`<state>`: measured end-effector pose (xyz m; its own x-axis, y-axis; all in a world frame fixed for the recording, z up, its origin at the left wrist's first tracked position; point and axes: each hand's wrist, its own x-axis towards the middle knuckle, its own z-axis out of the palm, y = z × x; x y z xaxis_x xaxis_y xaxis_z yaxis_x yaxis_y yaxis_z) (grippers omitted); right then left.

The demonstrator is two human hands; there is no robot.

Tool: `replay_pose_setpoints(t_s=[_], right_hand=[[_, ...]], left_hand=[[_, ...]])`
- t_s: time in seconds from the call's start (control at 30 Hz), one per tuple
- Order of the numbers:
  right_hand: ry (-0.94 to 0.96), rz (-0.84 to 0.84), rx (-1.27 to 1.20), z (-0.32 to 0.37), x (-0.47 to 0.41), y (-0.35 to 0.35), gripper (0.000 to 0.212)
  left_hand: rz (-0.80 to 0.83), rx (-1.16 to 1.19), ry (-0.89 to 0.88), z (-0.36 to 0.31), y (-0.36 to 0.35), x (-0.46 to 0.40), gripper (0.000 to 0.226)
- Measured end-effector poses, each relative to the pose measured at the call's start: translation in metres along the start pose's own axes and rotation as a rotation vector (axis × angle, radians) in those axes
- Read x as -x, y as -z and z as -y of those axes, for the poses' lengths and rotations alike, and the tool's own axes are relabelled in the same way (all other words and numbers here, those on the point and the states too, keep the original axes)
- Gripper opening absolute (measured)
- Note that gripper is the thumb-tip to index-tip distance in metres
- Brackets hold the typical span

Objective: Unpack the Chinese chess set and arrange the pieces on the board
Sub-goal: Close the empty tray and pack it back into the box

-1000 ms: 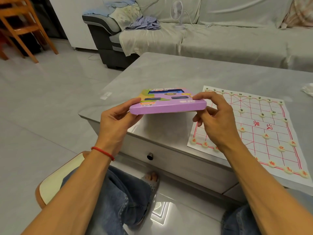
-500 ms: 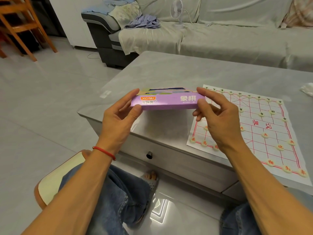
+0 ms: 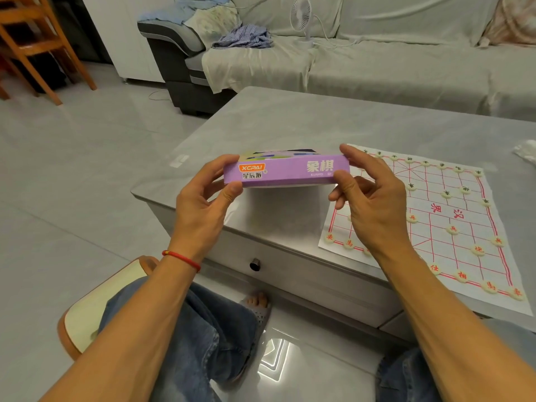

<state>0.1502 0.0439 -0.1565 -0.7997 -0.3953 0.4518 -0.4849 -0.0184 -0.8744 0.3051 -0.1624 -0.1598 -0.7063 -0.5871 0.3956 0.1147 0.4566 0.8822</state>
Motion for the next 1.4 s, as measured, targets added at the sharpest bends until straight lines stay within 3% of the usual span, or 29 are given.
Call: replay_pose_setpoints(t_s=[0.37, 0.73, 0.97, 1.4], right_hand=[[-0.117, 0.017, -0.113, 0.005, 0.001, 0.004, 0.041], [-0.113, 0.015, -0.161, 0.003, 0.004, -0.005, 0.043], [-0.079, 0.108, -0.161, 0.003, 0.004, -0.004, 0.052], [-0.146, 0.048, -0.204, 0.007, 0.008, -0.005, 0.046]], left_hand=[[-0.003, -0.023, -0.06, -0.003, -0.001, 0.0, 0.043], [-0.051, -0.007, -0.024, -0.007, -0.002, 0.001, 0.043], [-0.076, -0.016, -0.015, -0.006, -0.001, 0.0, 0.043], [-0.072, -0.016, -0.007, -0.008, -0.003, 0.001, 0.044]])
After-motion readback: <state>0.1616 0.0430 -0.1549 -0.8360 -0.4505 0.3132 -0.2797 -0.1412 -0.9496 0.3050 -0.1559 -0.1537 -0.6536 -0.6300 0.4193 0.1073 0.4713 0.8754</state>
